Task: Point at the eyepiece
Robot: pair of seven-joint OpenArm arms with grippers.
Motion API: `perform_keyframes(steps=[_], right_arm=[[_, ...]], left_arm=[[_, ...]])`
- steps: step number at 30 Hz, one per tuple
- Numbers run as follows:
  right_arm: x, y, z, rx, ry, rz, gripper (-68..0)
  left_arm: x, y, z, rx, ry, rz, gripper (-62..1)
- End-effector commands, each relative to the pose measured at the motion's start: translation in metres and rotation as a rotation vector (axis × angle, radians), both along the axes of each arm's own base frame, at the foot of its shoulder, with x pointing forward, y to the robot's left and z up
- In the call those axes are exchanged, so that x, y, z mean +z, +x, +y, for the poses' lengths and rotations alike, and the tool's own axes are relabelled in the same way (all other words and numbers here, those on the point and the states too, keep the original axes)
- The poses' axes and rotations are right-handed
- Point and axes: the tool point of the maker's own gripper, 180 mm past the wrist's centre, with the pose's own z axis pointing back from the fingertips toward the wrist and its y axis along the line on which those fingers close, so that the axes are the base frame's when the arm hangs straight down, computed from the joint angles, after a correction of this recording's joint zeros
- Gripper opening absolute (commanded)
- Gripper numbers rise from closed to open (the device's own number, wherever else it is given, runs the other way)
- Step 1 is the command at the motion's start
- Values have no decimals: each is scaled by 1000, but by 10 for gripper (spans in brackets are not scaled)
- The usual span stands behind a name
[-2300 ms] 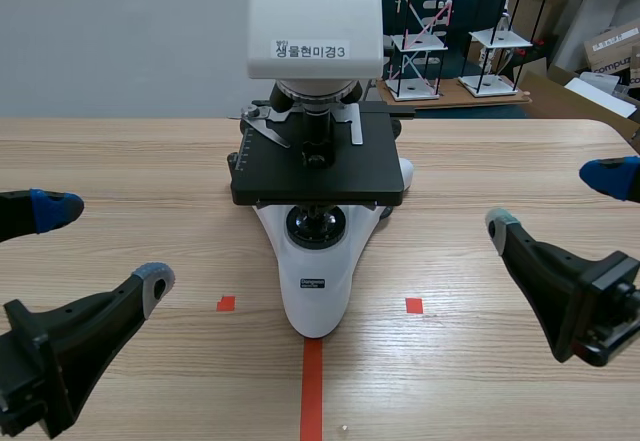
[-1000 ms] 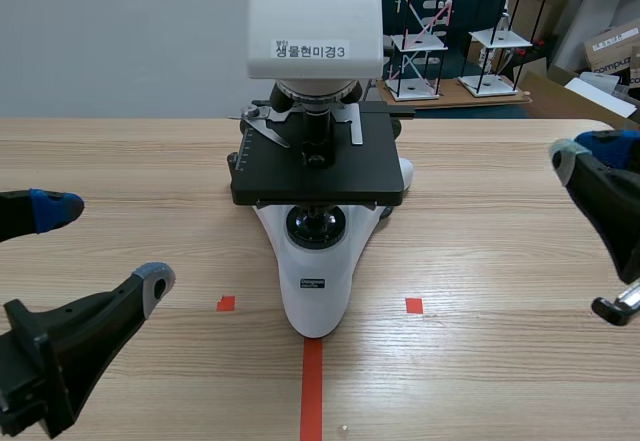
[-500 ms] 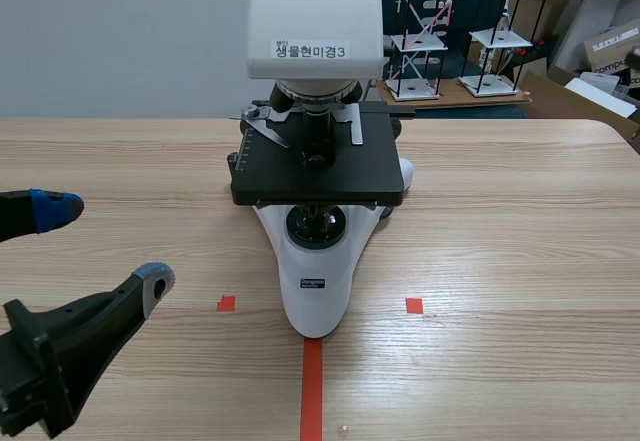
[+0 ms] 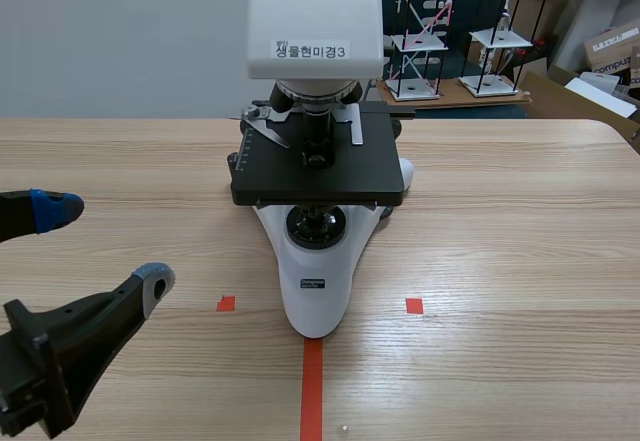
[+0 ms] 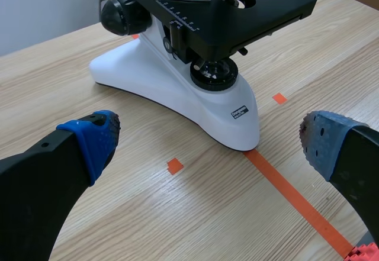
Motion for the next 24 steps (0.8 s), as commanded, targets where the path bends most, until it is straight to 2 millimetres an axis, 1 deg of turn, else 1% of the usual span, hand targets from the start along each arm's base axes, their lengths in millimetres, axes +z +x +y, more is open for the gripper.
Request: perform_keyframes(steps=[1,5,14,19,24], right_arm=[[20,2,4,16,5,-54,-665],[24,14,16,44,-8,-53,-665],[33,32,36,84,-17,-60,-665],[35,33,50,115,-11,-64,-665],[33,32,54,125,-9,-60,-665]], left_arm=[[10,1,-3,2,-24,-27,14],[10,1,-3,2,-24,-27,14],[10,1,-3,2,-24,-27,14],[10,1,-3,2,-24,-27,14],[10,1,-3,2,-24,-27,14]])
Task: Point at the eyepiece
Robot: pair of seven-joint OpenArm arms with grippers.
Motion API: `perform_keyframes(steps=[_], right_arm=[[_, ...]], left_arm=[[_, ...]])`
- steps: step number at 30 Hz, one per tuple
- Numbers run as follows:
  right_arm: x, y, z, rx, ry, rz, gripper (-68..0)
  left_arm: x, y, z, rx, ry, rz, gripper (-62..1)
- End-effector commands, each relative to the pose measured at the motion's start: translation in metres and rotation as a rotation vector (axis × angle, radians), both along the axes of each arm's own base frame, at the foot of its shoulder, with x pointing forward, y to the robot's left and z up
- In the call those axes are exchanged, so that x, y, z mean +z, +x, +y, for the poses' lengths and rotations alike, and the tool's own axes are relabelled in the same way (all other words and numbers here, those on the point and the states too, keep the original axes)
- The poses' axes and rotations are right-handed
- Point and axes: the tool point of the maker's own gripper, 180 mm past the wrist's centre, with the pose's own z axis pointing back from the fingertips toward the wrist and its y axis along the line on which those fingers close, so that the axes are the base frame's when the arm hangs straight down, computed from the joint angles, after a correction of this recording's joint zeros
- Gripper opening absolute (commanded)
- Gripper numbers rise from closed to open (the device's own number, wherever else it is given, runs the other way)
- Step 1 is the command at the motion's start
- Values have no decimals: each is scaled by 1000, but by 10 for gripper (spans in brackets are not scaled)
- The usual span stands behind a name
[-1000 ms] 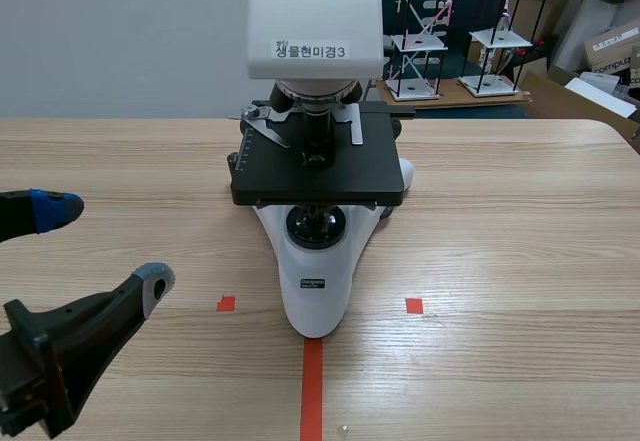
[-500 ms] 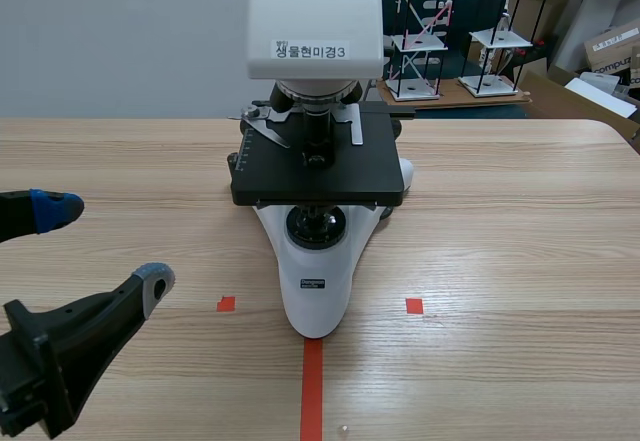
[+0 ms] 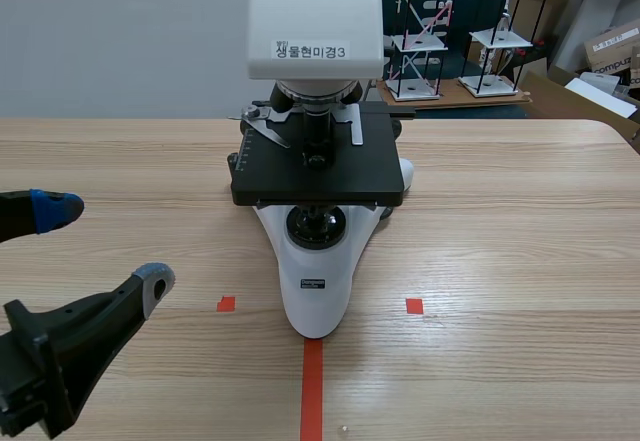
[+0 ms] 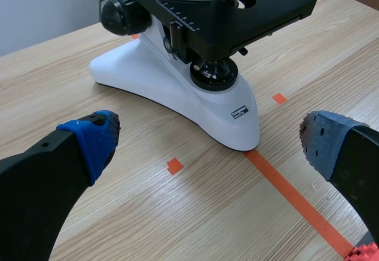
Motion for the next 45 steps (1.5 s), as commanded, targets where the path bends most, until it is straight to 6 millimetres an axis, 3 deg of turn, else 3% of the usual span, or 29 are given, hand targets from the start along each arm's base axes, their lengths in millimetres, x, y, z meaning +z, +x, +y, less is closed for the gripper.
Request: perform_keyframes(steps=[1,45], right_arm=[[18,-2,-1,4,10,-45,-665],[21,-4,0,17,18,-64,-665]], left_arm=[[10,1,-3,2,-24,-27,14],[10,1,-3,2,-24,-27,14]])
